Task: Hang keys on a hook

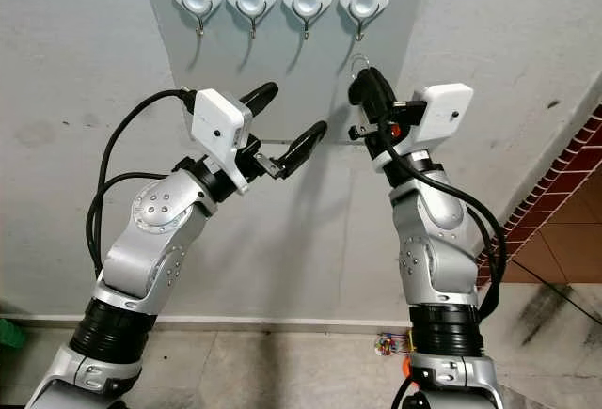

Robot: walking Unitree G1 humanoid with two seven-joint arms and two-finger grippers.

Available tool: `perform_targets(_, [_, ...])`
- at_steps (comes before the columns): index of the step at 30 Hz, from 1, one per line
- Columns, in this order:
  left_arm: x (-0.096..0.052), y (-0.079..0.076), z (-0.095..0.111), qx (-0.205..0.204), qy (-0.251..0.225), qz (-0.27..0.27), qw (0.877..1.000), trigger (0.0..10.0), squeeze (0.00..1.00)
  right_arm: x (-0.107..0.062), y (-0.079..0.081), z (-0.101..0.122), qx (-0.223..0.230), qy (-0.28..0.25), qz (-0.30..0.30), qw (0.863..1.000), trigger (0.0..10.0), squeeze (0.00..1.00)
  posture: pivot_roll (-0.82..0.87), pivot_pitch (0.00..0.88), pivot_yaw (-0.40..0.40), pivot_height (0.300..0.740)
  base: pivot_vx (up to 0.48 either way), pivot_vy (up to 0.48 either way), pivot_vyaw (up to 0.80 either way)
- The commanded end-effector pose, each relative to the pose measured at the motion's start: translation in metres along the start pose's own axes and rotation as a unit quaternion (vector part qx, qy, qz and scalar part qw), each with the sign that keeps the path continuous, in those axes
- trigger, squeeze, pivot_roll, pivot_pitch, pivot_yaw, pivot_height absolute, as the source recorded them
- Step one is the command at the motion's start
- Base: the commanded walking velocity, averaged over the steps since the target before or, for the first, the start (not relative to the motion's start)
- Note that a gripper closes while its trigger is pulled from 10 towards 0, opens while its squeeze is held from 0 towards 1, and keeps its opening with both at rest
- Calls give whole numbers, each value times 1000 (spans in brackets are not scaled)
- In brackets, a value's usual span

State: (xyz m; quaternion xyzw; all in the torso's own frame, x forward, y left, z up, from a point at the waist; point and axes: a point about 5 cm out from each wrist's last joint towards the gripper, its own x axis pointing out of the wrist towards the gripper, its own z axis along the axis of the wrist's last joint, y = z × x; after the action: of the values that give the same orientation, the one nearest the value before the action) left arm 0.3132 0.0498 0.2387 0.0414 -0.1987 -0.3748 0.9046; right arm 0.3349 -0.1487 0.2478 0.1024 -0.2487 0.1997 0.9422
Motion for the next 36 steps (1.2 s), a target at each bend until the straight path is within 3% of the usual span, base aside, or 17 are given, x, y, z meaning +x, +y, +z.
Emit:
perform_targets(1, [0, 2, 5, 3, -7, -1, 1000, 10000, 0, 7, 4, 7, 4, -15, 15, 1000, 10000, 0, 17, 75, 25, 740, 0, 0, 0])
perform_targets(10, [-1, 2, 4, 6, -5, 1, 1000, 10000, 0, 18, 2, 13, 1, -28, 19, 999, 10000, 0, 21, 74, 21, 740, 0, 0, 0])
perform_targets(16, [-1, 2, 4, 6, -5, 2, 1000, 10000, 0, 20, -2, 16, 34, -40, 4, 999, 10000, 0, 24, 75, 18, 740, 0, 0, 0])
perform_targets(22, [-2, 2, 5, 5, -6, 3, 1000, 10000, 0, 14, -9, 11, 115, -47, -22, 992, 10000, 0, 21, 75, 20, 740, 0, 0, 0])
perform_targets(26, [-1, 2, 5, 5, -6, 3, 1000, 10000, 0, 12, -9, 8, 143, -44, -24, 988, 10000, 0, 16, 75, 24, 740, 0, 0, 0])
perform_targets(28, [0, 2, 5, 4, -7, 2, 1000, 10000, 0, 6, -9, -4, 189, -23, -30, 981, 10000, 0, 16, 77, 25, 740, 0, 0, 0])
perform_targets(33, [0, 1, 5, -1, -8, 2, 1000, 10000, 0, -2, -8, -18, 215, 2, -41, 976, 10000, 0, 16, 77, 24, 740, 0, 0, 0])
perform_targets(34, [0, 2, 5, -1, -7, 3, 1000, 10000, 0, -3, -7, -21, 222, 5, -45, 974, 10000, 86, 16, 77, 24, 740, 0, 0, 0])
perform_targets(35, [0, 2, 5, -2, -6, 5, 1000, 10000, 0, -7, -6, -25, 238, 7, -48, 970, 10000, 1000, 16, 77, 24, 740, 0, 0, 0])
perform_targets(36, [0, 2, 4, -2, -6, 6, 1000, 10000, 0, -8, -6, -26, 240, 9, -50, 969, 10000, 1000, 16, 77, 24, 740, 0, 0, 0])
